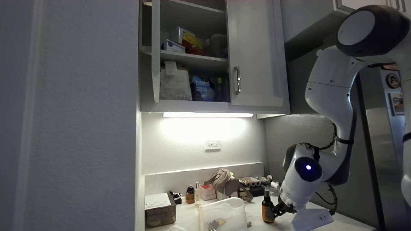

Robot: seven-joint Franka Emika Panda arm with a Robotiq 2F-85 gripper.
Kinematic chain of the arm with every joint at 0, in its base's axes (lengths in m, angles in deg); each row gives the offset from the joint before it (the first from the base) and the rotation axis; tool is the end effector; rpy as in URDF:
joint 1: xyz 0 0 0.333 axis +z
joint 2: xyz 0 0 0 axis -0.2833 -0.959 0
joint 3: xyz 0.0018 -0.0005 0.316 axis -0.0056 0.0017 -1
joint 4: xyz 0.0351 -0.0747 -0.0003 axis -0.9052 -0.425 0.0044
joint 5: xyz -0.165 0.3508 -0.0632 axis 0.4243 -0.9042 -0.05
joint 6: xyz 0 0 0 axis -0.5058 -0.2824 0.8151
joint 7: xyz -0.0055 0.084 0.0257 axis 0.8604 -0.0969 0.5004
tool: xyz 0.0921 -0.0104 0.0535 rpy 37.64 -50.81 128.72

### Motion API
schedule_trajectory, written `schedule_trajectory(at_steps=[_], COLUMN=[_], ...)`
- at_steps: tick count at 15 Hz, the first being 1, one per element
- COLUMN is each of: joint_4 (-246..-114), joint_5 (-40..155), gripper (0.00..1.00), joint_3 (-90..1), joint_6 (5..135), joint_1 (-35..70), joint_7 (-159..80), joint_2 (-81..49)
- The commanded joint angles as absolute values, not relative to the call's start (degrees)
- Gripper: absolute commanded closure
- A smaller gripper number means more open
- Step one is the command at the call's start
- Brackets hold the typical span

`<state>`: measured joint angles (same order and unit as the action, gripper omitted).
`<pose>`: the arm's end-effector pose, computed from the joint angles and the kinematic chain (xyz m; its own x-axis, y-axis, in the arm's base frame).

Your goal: Take the bottle on the counter, put it in the kitchen cabinet and close it, then take the blind on the counter and hang it to the wall

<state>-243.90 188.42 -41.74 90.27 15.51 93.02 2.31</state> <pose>0.3473 -0.0207 0.2088 0.7196 -0.0994 0.6872 -0.3340 -0.9172 0.2170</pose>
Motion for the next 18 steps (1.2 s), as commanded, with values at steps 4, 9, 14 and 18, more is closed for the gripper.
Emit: schedule_trajectory(at_steps=[4, 9, 14, 18], joint_4=[-240.99, -239.70, -238.42, -237.70], joint_5=[189.91, 189.83, 189.49, 189.02], gripper=[0.00, 0.00, 0.00, 0.26], joint_3=[-42.56, -43.27, -44.00, -44.19], joint_6=[94.25, 93.78, 91.03, 88.86], joint_1=[16.41, 17.40, 17.85, 18.43], joint_7=[95.13, 95.05, 95.05, 94.62], joint_2=[0.85, 0.48, -1.03, -2.48])
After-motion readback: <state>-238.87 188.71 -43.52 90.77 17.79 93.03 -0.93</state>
